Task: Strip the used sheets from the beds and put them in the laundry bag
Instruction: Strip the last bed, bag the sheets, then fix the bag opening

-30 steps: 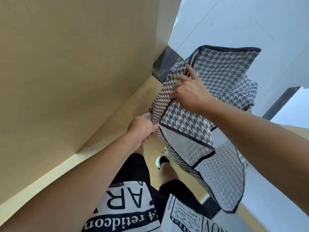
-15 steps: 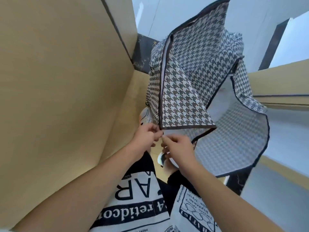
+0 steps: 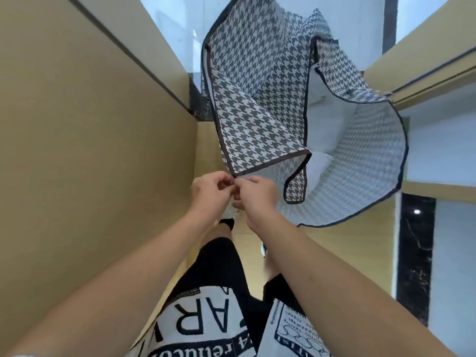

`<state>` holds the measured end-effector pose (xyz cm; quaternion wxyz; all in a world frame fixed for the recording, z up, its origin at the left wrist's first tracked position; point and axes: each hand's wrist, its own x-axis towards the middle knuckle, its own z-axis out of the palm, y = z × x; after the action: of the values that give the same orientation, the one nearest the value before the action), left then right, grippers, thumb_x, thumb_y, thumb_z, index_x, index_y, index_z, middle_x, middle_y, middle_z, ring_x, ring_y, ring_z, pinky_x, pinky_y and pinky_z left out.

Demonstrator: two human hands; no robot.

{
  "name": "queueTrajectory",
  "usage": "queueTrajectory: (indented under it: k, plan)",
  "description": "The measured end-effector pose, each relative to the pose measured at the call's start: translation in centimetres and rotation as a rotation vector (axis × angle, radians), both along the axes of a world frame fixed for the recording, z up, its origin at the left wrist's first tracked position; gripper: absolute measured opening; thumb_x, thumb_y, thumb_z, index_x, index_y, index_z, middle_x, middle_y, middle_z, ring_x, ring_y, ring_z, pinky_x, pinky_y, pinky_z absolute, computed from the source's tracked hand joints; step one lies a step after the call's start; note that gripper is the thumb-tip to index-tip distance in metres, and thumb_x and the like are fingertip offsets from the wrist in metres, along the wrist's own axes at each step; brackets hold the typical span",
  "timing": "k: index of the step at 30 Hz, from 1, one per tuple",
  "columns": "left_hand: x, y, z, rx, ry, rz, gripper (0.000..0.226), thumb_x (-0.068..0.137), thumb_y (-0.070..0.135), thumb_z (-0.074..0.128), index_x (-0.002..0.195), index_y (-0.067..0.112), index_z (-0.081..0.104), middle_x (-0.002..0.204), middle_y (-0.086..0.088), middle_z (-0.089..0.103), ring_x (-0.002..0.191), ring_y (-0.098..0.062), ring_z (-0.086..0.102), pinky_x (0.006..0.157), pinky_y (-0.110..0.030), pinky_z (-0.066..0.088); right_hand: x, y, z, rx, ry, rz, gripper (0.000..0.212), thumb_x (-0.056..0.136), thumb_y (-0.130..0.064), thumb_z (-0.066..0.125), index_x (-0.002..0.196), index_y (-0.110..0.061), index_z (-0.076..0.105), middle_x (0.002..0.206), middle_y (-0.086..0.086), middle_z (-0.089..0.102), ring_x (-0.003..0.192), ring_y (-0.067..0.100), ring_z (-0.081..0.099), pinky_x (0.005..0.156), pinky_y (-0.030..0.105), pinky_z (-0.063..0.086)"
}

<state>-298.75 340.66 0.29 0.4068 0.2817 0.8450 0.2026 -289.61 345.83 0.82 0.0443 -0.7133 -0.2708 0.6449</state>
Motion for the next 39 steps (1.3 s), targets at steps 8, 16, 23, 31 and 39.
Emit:
queueTrajectory:
  k: [8, 16, 23, 31, 39]
  plan:
    - [-5.3, 3.0, -1.2, 0.556, 0.647, -0.961, 0.019, 0.081, 0.018, 0.063, 0.090, 0.014, 0.079, 0.106, -0.007, 0.073, 0.093, -0.034, 0.065, 0.072, -0.040, 0.053, -0.5, -1.6, 0.3, 0.418, -0.213, 0.413, 0.039, 0.098, -0.020, 0.059, 0.061, -0.022, 0.047, 0.058, -0.009, 0.048, 0.058, 0.014, 0.044, 0.050, 0.023, 0.024]
    - [-8.9, 3.6, -0.1, 0.568, 0.754, -1.241, 0.009, 0.071, 0.009, 0.052, 0.066, 0.014, 0.057, 0.065, 0.000, 0.057, 0.067, -0.028, 0.054, 0.063, -0.036, 0.033, -1.2, -1.9, 0.6, 0.637, -0.374, 0.663, 0.021, 0.102, -0.023, 0.053, 0.096, -0.007, 0.065, 0.089, 0.008, 0.066, 0.078, 0.026, 0.058, 0.065, 0.034, 0.038]
    - [-9.6, 3.7, 0.3, 0.579, 0.762, -1.203, 0.017, 0.077, 0.006, 0.051, 0.068, 0.017, 0.062, 0.068, 0.004, 0.063, 0.071, -0.028, 0.056, 0.066, -0.037, 0.032, -0.7, -1.6, 1.2, 0.630, -0.420, 0.747, 0.021, 0.103, -0.024, 0.051, 0.102, -0.007, 0.062, 0.094, 0.011, 0.066, 0.084, 0.032, 0.063, 0.065, 0.034, 0.032]
    - [-10.0, 4.1, 0.5, 0.564, 0.768, -1.132, 0.021, 0.083, 0.009, 0.062, 0.072, 0.022, 0.075, 0.071, 0.009, 0.070, 0.073, -0.025, 0.057, 0.068, -0.039, 0.037, 0.0, 0.2, 1.1, 0.590, -0.437, 0.742, 0.017, 0.101, -0.024, 0.055, 0.102, -0.008, 0.062, 0.097, 0.011, 0.066, 0.090, 0.033, 0.062, 0.070, 0.038, 0.042]
    - [-9.9, 4.3, 0.5, 0.612, 0.757, -1.032, 0.025, 0.084, 0.010, 0.065, 0.080, 0.027, 0.082, 0.069, 0.009, 0.073, 0.073, -0.024, 0.058, 0.071, -0.039, 0.040, 0.3, 1.0, 1.2, 0.549, -0.430, 0.699, 0.015, 0.102, -0.026, 0.056, 0.102, -0.014, 0.063, 0.097, 0.005, 0.065, 0.092, 0.028, 0.060, 0.069, 0.034, 0.038]
